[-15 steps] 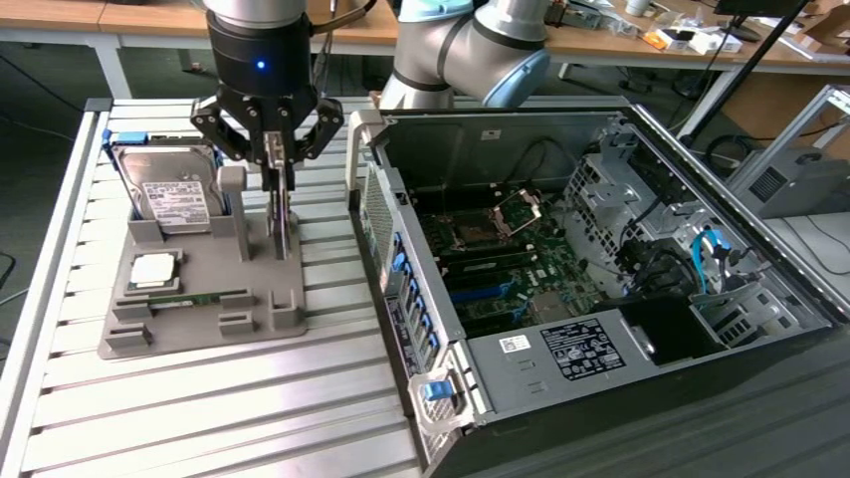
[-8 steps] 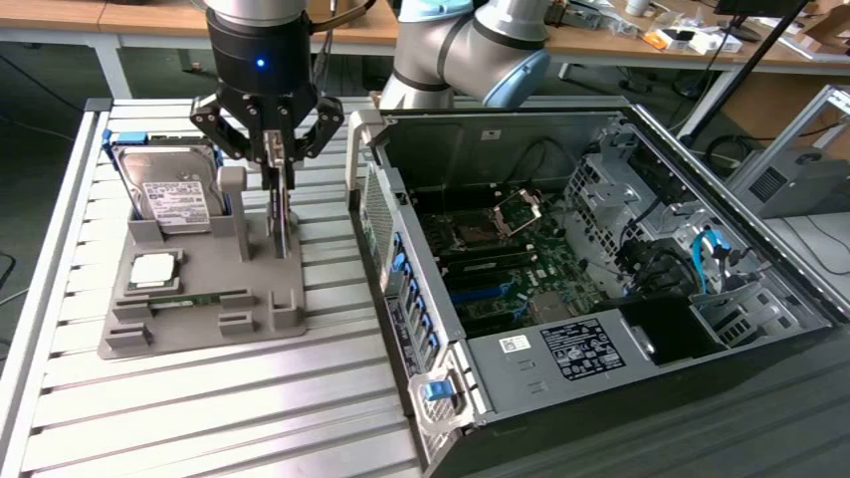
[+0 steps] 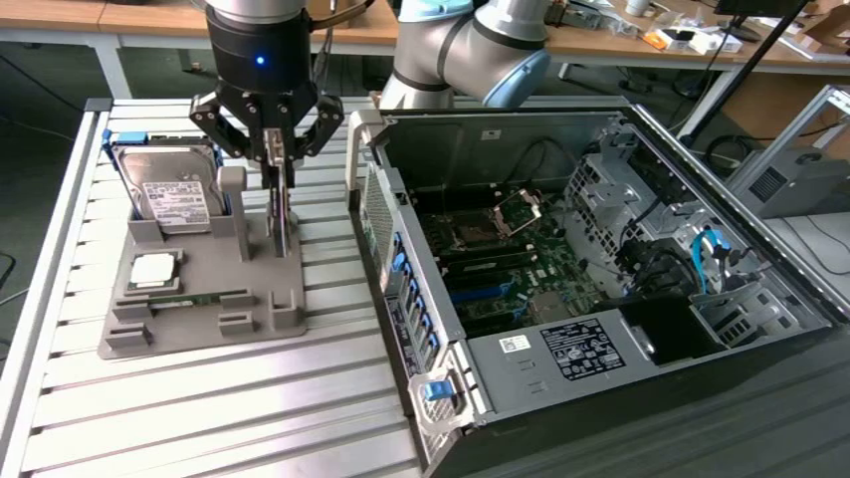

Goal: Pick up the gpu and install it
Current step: 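Pick up the gpu and move the gpu toward the slot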

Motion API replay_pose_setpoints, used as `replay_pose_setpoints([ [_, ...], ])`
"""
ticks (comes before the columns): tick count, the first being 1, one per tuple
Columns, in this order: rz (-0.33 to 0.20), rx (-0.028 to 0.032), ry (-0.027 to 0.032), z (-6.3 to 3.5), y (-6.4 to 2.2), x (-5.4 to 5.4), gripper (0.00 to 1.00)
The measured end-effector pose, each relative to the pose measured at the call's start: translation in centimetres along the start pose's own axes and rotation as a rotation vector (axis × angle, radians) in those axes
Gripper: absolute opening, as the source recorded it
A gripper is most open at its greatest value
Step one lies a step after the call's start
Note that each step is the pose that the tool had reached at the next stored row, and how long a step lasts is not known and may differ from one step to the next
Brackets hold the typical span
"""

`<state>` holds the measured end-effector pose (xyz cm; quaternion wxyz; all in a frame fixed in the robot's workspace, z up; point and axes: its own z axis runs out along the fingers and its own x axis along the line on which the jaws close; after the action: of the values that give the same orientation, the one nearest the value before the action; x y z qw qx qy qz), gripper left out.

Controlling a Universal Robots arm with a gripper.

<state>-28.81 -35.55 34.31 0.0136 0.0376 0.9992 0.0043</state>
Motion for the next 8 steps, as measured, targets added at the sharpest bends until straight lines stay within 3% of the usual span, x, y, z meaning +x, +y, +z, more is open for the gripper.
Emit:
replay_pose_setpoints([
  [8,0.0,-0.0002,0.0001,-0.24,0.0,0.0,0.27],
])
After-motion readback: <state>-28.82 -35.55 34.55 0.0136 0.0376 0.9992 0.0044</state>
